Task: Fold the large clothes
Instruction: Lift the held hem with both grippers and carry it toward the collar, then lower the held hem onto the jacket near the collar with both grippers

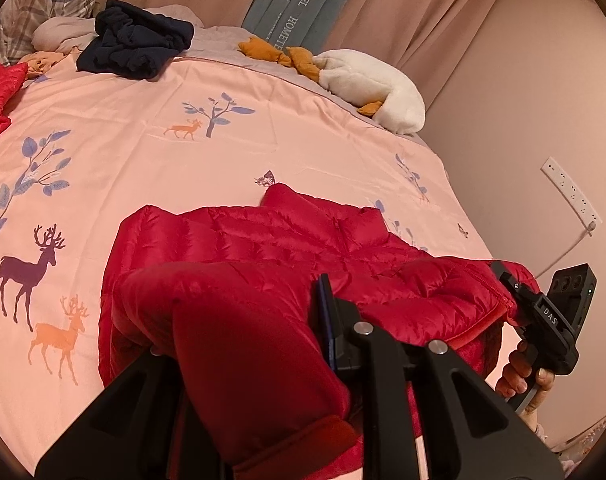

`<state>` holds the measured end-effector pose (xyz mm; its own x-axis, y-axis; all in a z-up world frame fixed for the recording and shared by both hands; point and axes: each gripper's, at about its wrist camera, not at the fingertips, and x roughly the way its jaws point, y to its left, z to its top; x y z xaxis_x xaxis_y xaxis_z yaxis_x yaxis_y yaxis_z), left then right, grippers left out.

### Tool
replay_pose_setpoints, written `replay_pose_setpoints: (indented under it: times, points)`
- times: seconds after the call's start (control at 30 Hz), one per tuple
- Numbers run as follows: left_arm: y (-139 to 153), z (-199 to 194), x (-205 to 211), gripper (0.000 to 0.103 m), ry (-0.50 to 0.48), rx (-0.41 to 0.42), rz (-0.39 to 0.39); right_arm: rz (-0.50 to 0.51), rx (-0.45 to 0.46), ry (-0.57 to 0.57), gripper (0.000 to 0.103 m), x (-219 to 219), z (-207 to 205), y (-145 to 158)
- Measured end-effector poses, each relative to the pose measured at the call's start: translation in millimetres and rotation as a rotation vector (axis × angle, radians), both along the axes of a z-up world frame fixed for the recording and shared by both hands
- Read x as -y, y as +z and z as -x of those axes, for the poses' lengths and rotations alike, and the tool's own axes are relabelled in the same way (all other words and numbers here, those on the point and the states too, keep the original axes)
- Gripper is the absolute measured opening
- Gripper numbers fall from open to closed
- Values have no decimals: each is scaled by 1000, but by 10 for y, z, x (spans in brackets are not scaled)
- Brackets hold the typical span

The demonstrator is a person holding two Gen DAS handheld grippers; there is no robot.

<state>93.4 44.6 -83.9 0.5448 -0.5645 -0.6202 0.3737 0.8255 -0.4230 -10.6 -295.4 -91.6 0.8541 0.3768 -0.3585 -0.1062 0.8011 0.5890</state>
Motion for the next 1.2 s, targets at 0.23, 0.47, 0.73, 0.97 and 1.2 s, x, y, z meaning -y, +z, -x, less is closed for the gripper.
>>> replay_pose_setpoints:
  times: [0.23,0.47,0.73,0.97,1.2]
  points:
    - [-7,-158,75,19,5,-3,-15,21,-20,-10,16,18,-135,-6]
    - [10,-294,162,19,5,6,-42,26,-29,-25,16,44,-231,4]
    - [31,-464,240,19,8,14,-58,31,-37,-42,16,80,-341,-3]
    - [14,-664,341,19,28,9,-70,32,-54,-57,16,137,-516,-33]
    - [-97,-865,479,19,58,-8,-116,21,-108,-72,16,218,-745,-193]
